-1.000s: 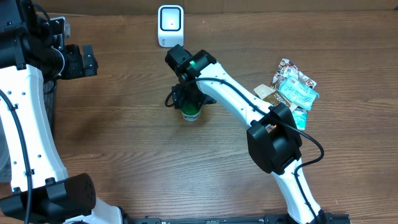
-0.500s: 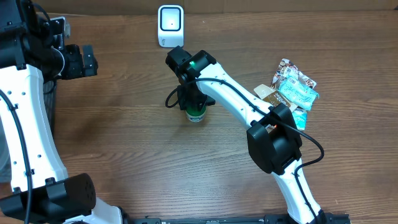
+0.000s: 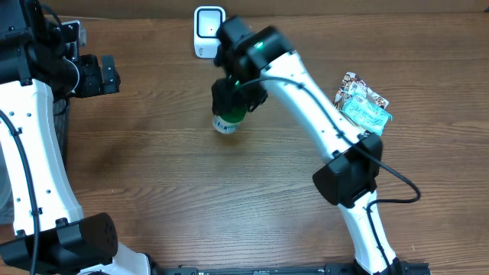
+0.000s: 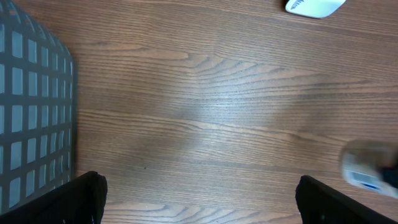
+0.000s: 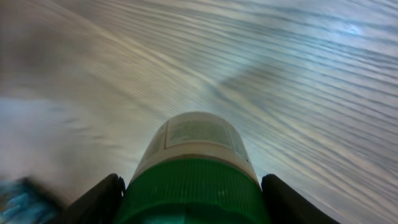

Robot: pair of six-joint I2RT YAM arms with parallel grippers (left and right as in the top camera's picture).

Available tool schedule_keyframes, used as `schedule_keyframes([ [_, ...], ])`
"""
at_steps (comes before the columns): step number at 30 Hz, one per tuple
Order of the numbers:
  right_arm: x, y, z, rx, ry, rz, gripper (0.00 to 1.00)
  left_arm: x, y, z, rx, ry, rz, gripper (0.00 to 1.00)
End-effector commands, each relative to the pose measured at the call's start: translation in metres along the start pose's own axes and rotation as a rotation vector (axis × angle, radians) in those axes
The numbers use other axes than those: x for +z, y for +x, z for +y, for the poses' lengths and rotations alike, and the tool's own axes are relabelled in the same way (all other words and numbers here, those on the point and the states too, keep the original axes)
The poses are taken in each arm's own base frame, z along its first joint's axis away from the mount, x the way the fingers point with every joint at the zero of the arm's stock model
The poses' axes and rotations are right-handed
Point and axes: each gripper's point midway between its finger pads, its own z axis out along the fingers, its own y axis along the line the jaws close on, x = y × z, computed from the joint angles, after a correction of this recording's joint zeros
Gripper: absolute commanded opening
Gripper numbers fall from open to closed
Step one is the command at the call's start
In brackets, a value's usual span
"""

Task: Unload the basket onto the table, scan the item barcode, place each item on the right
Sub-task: 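Lift the jar and carry it back toward the scanner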

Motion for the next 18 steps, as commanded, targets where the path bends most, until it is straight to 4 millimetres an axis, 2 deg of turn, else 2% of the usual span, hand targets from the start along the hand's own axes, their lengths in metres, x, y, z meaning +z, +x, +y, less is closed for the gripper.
schedule_keyframes([
  [1,-0.050,-0.010,0.032,-0.018,-0.359,-0.039,0.41,0.001,0.000,-0.001,0.021,0.008,0.000,0.99],
  [4,-0.086,-0.009,0.049,-0.051,-0.616,-0.050,0.40,0.001,0.000,-0.001,0.021,0.008,0.000,1.00],
  [7,-0.112,-0.011,0.045,-0.026,-0.768,-0.061,0.39,0.001,0.000,-0.001,0.021,0.008,0.000,0.99],
  [13,-0.123,-0.011,0.015,0.059,-0.774,-0.068,0.40,0.001,0.000,-0.001,0.021,0.008,0.000,1.00],
  [18,-0.135,-0.014,0.008,0.067,-0.822,-0.092,0.39,0.001,0.000,-0.001,0.021,0.008,0.000,1.00],
])
